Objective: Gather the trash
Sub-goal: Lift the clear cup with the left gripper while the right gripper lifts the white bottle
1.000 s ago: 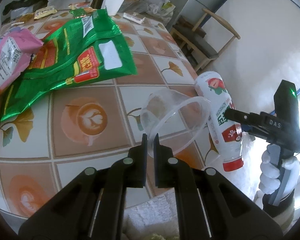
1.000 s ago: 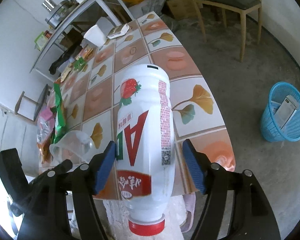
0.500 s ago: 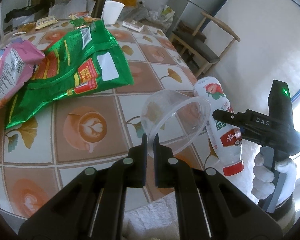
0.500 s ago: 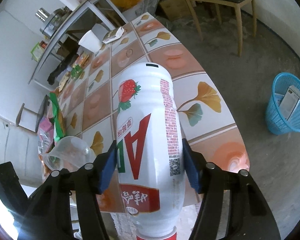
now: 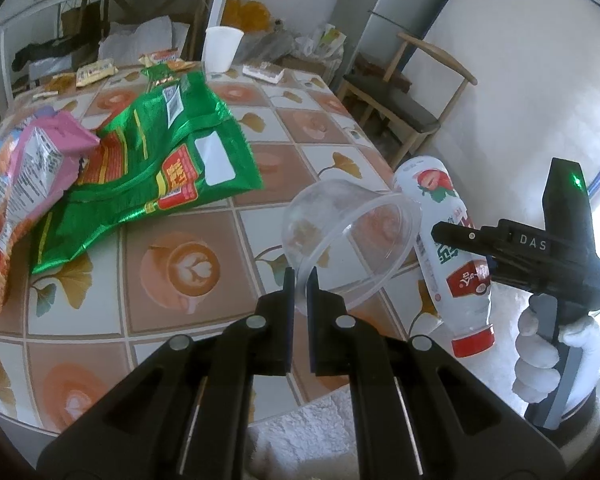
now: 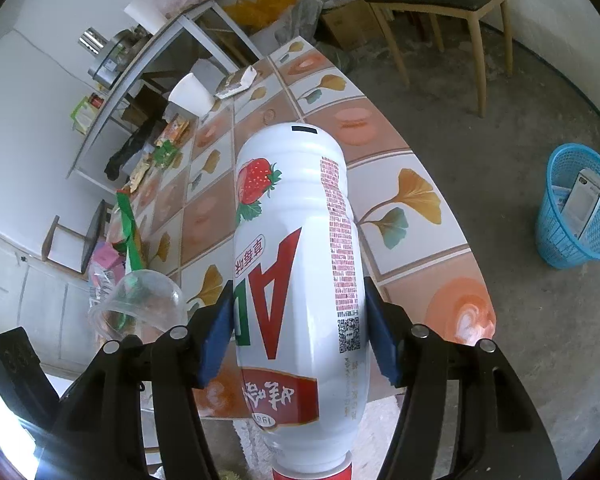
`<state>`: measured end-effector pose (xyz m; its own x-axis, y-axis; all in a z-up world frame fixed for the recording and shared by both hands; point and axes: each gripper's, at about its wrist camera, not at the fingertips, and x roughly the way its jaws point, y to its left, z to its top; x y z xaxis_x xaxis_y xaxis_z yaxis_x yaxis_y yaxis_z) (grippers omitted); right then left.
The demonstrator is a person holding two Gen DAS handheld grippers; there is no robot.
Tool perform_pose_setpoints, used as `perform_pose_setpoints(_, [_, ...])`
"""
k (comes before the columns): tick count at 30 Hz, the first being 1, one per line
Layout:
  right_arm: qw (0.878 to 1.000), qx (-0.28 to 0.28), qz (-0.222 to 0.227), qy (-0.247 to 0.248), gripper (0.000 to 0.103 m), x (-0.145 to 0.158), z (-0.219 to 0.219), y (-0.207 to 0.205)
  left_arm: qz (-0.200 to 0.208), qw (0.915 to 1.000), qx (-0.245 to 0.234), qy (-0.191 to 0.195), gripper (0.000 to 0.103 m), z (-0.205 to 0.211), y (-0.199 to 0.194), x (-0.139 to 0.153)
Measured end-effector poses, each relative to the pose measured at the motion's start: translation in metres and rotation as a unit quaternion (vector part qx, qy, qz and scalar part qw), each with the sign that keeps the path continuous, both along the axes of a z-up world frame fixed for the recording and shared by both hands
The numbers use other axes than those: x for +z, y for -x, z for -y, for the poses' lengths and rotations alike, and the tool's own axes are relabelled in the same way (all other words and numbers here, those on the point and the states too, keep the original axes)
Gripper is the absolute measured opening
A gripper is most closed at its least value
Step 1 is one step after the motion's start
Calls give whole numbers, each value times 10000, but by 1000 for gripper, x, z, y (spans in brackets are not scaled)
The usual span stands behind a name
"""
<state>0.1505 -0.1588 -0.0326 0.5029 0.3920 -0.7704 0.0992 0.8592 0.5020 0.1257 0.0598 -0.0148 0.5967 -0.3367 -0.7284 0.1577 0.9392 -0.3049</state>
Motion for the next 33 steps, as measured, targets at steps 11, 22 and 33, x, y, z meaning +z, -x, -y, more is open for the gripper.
perform_pose_setpoints(11, [9998, -45, 143, -101, 59, 14, 7, 14, 219, 9996, -94, -135, 4, 12, 11, 10])
perform_pose_setpoints(22, [9982, -219, 446, -347, 59, 33, 34, 37, 421, 9987, -232, -140, 4, 27, 22, 28])
perform_pose_setpoints(33, [9926, -760, 837, -444, 59, 57, 88, 78, 799, 9940, -701, -261, 4, 73, 28, 59])
